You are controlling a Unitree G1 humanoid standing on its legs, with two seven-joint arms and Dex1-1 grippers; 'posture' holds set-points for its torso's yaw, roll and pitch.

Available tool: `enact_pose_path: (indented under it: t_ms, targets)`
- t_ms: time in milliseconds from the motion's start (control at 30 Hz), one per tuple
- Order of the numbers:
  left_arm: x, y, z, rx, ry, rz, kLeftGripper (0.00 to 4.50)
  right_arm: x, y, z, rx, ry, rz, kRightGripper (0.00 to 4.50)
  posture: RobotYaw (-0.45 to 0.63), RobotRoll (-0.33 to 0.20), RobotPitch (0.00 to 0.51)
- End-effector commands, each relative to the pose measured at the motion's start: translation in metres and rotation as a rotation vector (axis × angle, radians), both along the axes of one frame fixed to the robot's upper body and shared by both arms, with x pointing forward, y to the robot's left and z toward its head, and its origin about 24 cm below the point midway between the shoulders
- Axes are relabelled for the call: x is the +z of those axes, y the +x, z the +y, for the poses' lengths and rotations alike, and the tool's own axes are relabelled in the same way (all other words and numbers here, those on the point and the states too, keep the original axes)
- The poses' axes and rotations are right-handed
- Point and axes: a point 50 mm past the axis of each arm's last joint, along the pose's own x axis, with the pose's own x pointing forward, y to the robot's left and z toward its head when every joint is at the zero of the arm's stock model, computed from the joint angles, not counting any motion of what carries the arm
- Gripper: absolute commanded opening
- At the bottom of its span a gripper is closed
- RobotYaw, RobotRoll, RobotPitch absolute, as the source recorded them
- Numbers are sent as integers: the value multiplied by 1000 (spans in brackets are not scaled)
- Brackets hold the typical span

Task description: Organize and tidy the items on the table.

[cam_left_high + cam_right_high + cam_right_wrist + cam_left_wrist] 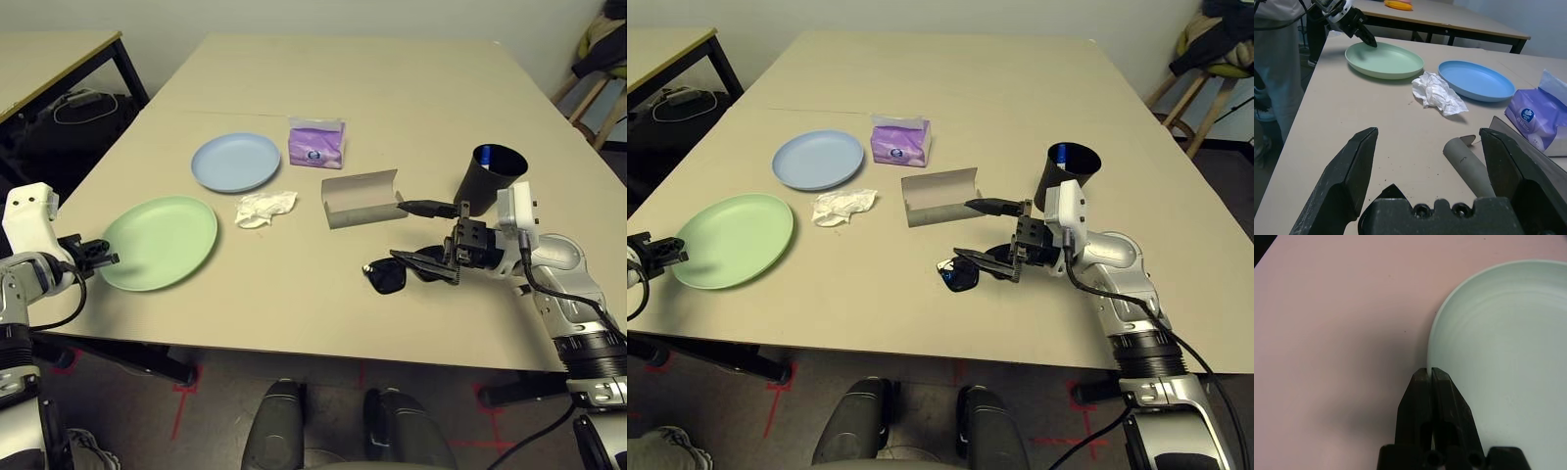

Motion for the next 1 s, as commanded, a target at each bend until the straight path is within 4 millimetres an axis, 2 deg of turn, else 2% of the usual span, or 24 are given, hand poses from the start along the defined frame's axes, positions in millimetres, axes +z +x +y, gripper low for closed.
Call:
enact_pose_path:
  t_ms: [33,167,300,533,800,900,1000]
  targets:
    - [-8,-2,-3,17,-22,30,25,-1,0,1,-2,-7,-6,4500,226,0,73]
    - [2,4,-10,33,-60,-29,25,0,0,1,-5,-5,-10,4500,228,0,72]
    - [14,11,-25,43,-90,-96,25,0,2,1,-13,2,-12,4500,230,0,71]
    - [39,12,-48,29,-93,-179,25,2,4,1,-32,25,4,4500,235,0,73]
    - [68,20,-44,66,-123,-277,25,2,4,2,-33,26,-2,4500,234,0,68]
    - [75,27,-44,80,-140,-308,25,2,5,2,-35,27,-5,4500,233,0,66]
    - [78,43,-52,84,-168,-337,25,4,6,2,-57,53,-2,4500,233,0,66]
